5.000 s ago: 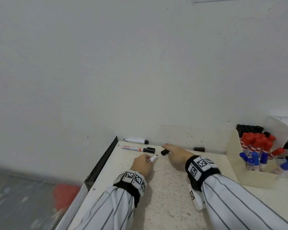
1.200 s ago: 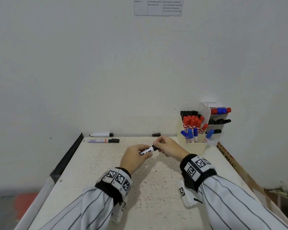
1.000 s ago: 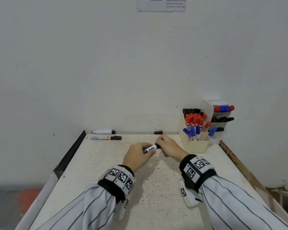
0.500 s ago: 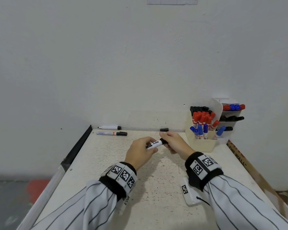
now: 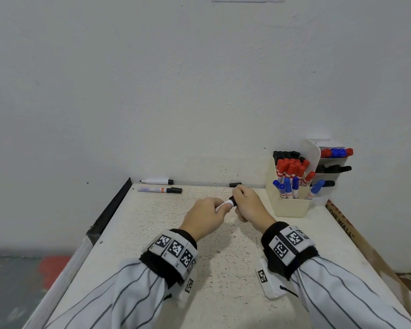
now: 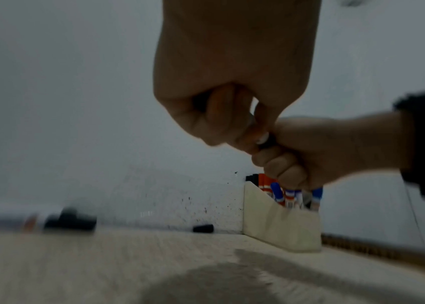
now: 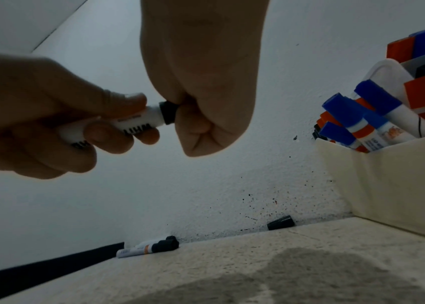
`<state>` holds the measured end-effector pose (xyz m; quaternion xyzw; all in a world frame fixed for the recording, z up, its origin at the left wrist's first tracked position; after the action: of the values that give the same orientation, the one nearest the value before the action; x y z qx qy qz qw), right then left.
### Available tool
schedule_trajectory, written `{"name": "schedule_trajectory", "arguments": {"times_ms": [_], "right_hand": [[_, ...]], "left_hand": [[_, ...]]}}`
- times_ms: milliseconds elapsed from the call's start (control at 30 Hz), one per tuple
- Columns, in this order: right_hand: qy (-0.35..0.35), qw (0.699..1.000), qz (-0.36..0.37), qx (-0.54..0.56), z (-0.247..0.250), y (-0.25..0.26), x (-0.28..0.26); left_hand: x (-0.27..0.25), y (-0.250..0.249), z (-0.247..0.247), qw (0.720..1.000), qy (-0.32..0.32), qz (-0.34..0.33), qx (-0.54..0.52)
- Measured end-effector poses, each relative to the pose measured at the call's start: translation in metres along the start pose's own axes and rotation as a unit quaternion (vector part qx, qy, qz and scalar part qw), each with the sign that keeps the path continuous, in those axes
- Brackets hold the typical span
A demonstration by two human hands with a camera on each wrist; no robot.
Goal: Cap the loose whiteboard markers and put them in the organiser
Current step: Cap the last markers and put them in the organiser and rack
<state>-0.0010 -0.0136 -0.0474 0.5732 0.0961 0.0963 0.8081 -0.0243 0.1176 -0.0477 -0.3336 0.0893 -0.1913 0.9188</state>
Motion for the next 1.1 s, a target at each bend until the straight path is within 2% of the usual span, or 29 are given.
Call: {"name": "schedule_trajectory", "arguments": {"times_ms": [67,133,233,333,467,533,600,700,867,967,1100], "right_hand": [[-0.006,1.000,-0.023,0.012,0.000,-0.001,0.000],[-0.008,0.999,-0.032,0.017,-0.001,0.000,0.000],[-0.005,0.999,-0.020,0.025,-0.002,0.002,-0.001],[0.001,0.999,0.000,0.042,-0.003,0.003,-0.001],[0.007,0.999,0.025,0.039,-0.004,0.001,-0.003],[0.009,0.999,0.031,0.038,-0.005,0.000,-0.004],[0.011,0.999,0.027,0.044,-0.005,-0.001,-0.005],[0.015,0.999,0.013,0.037,-0.005,-0.002,-0.004],[0.023,0.999,-0.018,0.032,-0.003,-0.003,-0.001],[0.022,0.999,-0.021,0.025,-0.003,-0.003,-0.001],[0.024,1.000,-0.014,0.001,-0.002,-0.004,0.001]], "left_hand": [[-0.003,-0.003,-0.001,0.986,-0.044,0.007,0.163],[-0.005,-0.005,-0.002,0.978,-0.063,0.009,0.197],[-0.002,-0.004,-0.003,0.996,-0.034,0.011,0.085],[-0.001,-0.007,-0.001,0.999,-0.002,0.007,-0.041],[-0.006,-0.006,-0.001,0.971,0.070,0.042,-0.223],[-0.007,-0.006,-0.001,0.964,0.088,0.051,-0.246],[-0.007,-0.007,-0.001,0.978,0.067,0.047,-0.193],[-0.005,-0.008,-0.002,0.999,0.006,0.023,-0.037],[-0.004,-0.008,-0.006,0.988,-0.046,0.028,0.141],[-0.001,-0.007,-0.007,0.983,-0.063,0.019,0.170],[0.004,-0.001,-0.008,0.988,-0.055,0.014,0.142]]}}
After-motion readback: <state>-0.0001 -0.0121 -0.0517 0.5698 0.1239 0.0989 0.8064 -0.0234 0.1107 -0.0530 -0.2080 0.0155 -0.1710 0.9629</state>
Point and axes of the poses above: each hand's wrist, its own x-axis towards the middle knuckle, its own z-axis out of the back of the hand, y = z × x, the point moved 2 cm from there along x, towards the middle knuckle, and after that the axes turned 15 degrees about y, right-handed, at the moved point
